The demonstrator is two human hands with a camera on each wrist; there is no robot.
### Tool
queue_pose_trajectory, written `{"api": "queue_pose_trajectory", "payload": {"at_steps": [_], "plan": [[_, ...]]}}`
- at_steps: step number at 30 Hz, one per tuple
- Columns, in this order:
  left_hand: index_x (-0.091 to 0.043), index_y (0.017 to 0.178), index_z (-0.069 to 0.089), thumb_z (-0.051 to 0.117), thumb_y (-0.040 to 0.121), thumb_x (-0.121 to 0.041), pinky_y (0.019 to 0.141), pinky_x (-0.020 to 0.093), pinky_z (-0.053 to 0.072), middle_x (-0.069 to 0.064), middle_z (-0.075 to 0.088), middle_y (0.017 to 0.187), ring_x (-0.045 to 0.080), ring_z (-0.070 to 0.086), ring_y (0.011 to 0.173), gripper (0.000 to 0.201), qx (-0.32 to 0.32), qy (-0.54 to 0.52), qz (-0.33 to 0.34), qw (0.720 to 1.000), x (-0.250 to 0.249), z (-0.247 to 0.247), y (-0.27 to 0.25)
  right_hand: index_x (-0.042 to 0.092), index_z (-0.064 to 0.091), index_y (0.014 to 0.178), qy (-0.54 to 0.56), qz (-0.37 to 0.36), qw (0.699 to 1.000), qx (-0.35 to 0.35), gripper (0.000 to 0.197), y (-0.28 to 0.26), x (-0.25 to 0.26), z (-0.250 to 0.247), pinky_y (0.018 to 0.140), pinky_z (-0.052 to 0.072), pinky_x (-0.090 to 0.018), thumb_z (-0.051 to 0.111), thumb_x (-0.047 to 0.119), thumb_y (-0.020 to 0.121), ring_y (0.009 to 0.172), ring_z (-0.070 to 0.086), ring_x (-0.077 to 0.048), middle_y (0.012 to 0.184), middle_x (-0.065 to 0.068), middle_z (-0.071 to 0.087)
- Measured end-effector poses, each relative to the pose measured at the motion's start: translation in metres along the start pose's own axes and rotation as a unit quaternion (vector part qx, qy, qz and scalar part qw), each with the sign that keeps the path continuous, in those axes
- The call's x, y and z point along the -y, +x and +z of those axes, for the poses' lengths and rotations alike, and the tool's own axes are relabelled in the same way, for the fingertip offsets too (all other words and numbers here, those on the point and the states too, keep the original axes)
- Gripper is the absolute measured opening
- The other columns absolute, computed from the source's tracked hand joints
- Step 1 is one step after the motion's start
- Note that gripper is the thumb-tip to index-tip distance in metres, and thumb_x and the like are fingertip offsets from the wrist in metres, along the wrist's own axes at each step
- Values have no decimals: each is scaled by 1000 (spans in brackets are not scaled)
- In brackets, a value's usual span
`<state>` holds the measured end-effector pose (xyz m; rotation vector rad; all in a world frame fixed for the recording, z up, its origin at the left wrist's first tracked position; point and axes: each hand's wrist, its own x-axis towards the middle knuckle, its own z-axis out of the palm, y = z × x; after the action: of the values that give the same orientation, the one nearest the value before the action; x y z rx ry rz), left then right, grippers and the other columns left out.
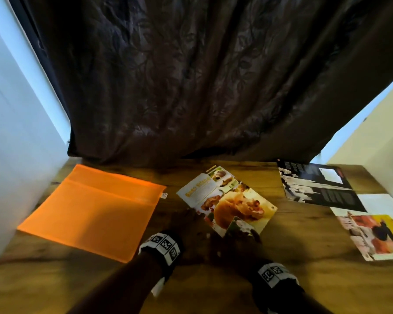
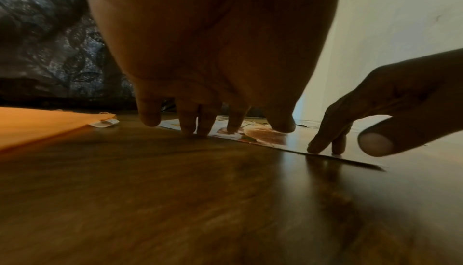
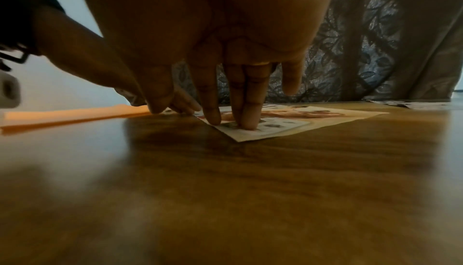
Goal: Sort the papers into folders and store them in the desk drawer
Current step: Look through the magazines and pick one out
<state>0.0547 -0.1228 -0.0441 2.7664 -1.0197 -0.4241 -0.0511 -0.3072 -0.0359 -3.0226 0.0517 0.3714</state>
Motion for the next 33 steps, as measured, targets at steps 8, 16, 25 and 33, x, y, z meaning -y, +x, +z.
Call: {"api": "queue_pose_trajectory", "payload": {"at_steps": [8, 16, 25, 33], "plan": [[-32, 153, 10, 20, 67, -91, 113, 64, 19, 11, 4, 163, 40, 9, 149, 105, 47, 68, 27, 996, 17, 48, 37, 29, 62, 120, 236, 23, 970, 47, 29, -25, 9, -1, 98, 46, -30, 56, 35, 92, 110, 57, -3, 122, 4, 60], [-26, 142, 38, 16, 65, -94, 108, 73, -7, 13, 40, 146, 37, 33, 136, 105, 12, 125, 44, 991, -10, 33, 28, 26, 47, 138, 154, 301, 941, -24, 74, -22, -74, -12, 103, 41, -38, 69, 55, 73, 126, 48, -32, 142, -6, 47], [-19, 154, 10, 39, 59, -96, 108, 74, -10, 14, 6, 163, 36, 3, 149, 126, 80, 100, -9, 992, -14, 18, 42, 21, 46, 135, 185, 336, 923, -37, 68, -22, -83, -1, 94, 47, -42, 68, 50, 78, 114, 57, -35, 127, -15, 55], [-21, 156, 3, 47, 51, -97, 110, 71, -4, 6, -7, 164, 32, -8, 150, 137, 102, 88, 22, 991, -22, 17, 66, 12, 71, 105, 428, 413, 799, -91, 57, -9, -114, -3, 85, 55, -41, 77, 53, 66, 92, 68, -30, 100, -9, 73]]}}
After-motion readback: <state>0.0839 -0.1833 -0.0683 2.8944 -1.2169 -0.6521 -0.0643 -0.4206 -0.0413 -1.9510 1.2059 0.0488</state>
